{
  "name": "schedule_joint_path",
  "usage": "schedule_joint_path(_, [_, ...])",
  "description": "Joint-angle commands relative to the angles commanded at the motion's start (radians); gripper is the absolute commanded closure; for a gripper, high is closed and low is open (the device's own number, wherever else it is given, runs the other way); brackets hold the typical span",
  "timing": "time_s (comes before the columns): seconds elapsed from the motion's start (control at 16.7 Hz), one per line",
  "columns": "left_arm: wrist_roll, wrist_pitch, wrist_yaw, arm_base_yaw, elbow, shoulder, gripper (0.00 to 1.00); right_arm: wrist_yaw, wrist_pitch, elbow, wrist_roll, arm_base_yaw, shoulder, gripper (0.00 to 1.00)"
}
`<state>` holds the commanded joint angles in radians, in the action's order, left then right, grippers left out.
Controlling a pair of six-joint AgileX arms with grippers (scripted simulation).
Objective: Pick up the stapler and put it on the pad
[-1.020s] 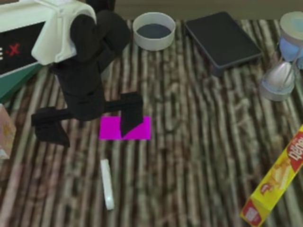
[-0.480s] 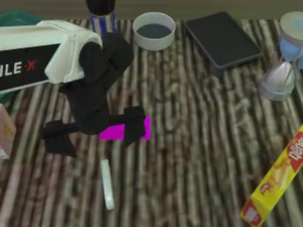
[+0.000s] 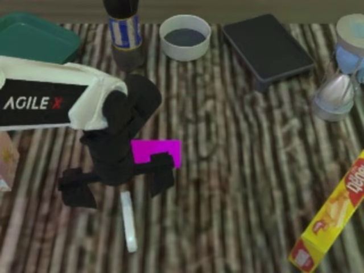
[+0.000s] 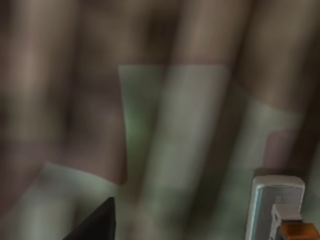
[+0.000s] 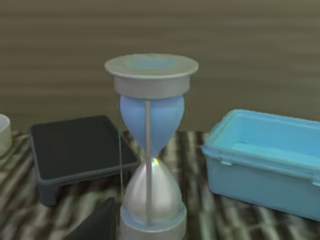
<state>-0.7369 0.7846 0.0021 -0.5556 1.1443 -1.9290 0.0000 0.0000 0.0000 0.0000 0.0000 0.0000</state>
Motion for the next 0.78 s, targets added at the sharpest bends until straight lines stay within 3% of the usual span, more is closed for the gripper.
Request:
schedule_joint_path(0.12, [0.000, 0.000, 0.000, 0.000, 0.000, 0.000, 0.00, 0.000, 0.000, 0.000, 0.000, 0.000, 0.000, 0.00])
schedule_joint_path(0.78, [0.000, 0.000, 0.000, 0.000, 0.000, 0.000, 0.83, 0.000, 0.000, 0.000, 0.000, 0.000, 0.000, 0.00])
